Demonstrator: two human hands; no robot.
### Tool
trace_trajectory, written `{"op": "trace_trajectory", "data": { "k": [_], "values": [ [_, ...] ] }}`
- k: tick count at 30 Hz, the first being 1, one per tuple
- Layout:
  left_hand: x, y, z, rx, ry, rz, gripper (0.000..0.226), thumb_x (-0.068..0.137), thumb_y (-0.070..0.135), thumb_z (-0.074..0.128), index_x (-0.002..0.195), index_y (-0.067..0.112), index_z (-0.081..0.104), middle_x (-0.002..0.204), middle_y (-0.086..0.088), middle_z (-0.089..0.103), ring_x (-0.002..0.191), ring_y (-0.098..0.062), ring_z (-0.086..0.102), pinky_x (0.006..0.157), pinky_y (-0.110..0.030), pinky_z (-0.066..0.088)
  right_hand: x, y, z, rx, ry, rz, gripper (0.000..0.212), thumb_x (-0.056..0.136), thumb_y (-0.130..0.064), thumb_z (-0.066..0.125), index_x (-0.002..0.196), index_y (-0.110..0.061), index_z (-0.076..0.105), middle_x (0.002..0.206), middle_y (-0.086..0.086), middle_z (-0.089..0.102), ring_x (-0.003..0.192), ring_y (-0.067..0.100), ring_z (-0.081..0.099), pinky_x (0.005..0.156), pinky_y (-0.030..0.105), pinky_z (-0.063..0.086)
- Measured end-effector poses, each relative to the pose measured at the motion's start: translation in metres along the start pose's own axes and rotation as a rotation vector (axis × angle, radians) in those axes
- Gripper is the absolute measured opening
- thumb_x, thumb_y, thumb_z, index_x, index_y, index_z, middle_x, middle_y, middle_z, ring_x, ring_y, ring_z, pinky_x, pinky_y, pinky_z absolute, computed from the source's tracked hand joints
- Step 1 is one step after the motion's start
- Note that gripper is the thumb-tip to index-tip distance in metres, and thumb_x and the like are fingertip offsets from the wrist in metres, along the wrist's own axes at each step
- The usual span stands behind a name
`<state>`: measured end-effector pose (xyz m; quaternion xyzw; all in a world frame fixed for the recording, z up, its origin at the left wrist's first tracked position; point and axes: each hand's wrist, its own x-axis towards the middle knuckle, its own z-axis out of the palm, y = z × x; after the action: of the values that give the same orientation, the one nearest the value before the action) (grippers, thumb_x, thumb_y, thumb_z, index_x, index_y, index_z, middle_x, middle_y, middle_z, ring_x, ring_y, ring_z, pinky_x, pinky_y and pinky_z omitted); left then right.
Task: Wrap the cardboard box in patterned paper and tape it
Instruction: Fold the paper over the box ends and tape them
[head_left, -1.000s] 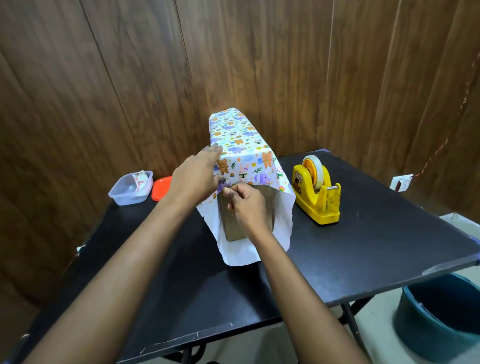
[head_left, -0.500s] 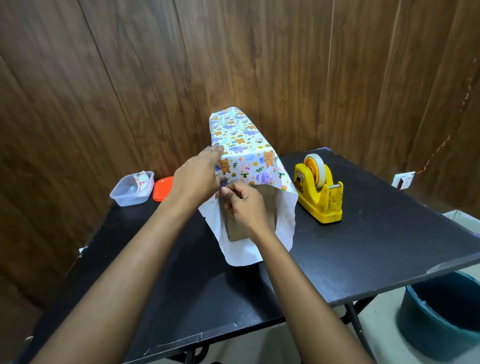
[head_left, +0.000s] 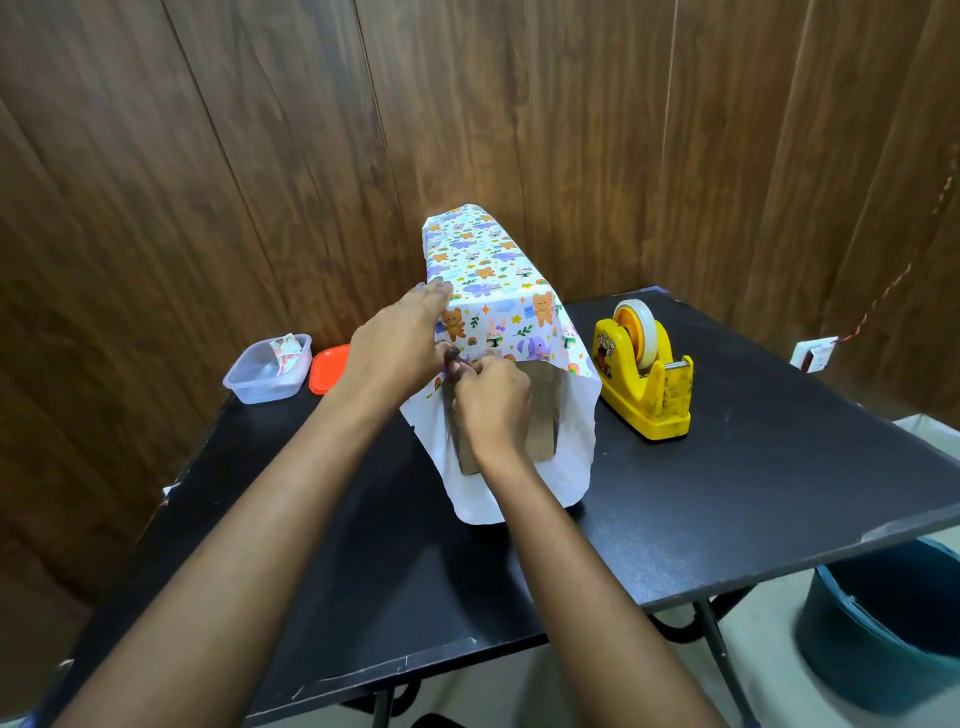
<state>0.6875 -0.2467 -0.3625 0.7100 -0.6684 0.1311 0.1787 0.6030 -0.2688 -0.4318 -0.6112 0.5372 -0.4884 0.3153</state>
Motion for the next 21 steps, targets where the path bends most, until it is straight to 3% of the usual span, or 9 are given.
{"op": "trace_trajectory", "data": {
  "k": [2,5,8,12,18,21],
  "values": [
    [0.000,0.000,0.000,0.006,0.000,0.000,0.067,0.091,0.021,0.057,0.148,0.024,0.023,0.155,0.006,0.024,0.139,-0.016,0.028,0.098,-0.038,0.040,0.003,0.005,0.008,0.082,0.000,0.026,0.028,0.094,-0.027,0.052,0.083,-0.004,0.065,0.100,0.015,0.069,0.094,0.033,0.064,0.080,0.034,0.052],
    [-0.002,0.001,-0.001,0.010,-0.001,0.000,0.066,0.091,0.020,0.056,0.148,0.024,0.023,0.155,0.007,0.024,0.140,-0.016,0.027,0.098,-0.037,0.039,0.001,0.007,0.015,0.181,0.001,0.083,0.034,0.090,-0.033,0.057,0.062,-0.014,0.052,0.079,0.018,0.068,0.074,0.035,0.066,0.069,0.045,0.057],
    [-0.003,0.002,-0.002,0.013,-0.004,-0.008,0.066,0.091,0.020,0.057,0.148,0.024,0.023,0.154,0.006,0.024,0.139,-0.017,0.030,0.096,-0.038,0.041,-0.001,0.013,0.007,0.190,-0.003,0.144,0.043,0.082,-0.047,0.064,0.069,-0.007,0.060,0.067,0.012,0.067,0.065,0.030,0.066,0.067,0.040,0.057],
    [-0.003,0.003,-0.003,0.023,0.001,-0.004,0.067,0.091,0.021,0.058,0.148,0.023,0.023,0.154,0.005,0.025,0.137,-0.018,0.033,0.093,-0.038,0.043,-0.006,0.029,-0.003,0.177,-0.065,0.205,0.052,0.081,-0.054,0.064,0.056,-0.012,0.046,0.044,0.004,0.056,0.038,0.017,0.054,0.055,0.029,0.049],
    [-0.003,0.002,-0.002,0.008,0.004,0.001,0.067,0.091,0.021,0.058,0.148,0.022,0.023,0.154,0.005,0.025,0.137,-0.018,0.033,0.094,-0.036,0.042,-0.004,0.033,-0.003,0.128,-0.112,0.209,0.058,0.079,-0.065,0.058,0.054,-0.012,0.055,0.042,0.002,0.058,0.055,0.022,0.064,0.066,0.032,0.051],
    [-0.003,0.002,-0.002,0.013,0.010,0.007,0.067,0.091,0.021,0.058,0.148,0.022,0.024,0.155,0.004,0.024,0.137,-0.018,0.034,0.093,-0.036,0.043,-0.004,0.040,-0.004,0.125,-0.151,0.219,0.055,0.079,-0.059,0.062,0.057,-0.009,0.057,0.044,0.003,0.058,0.045,0.020,0.059,0.064,0.035,0.053]
  ]
}}
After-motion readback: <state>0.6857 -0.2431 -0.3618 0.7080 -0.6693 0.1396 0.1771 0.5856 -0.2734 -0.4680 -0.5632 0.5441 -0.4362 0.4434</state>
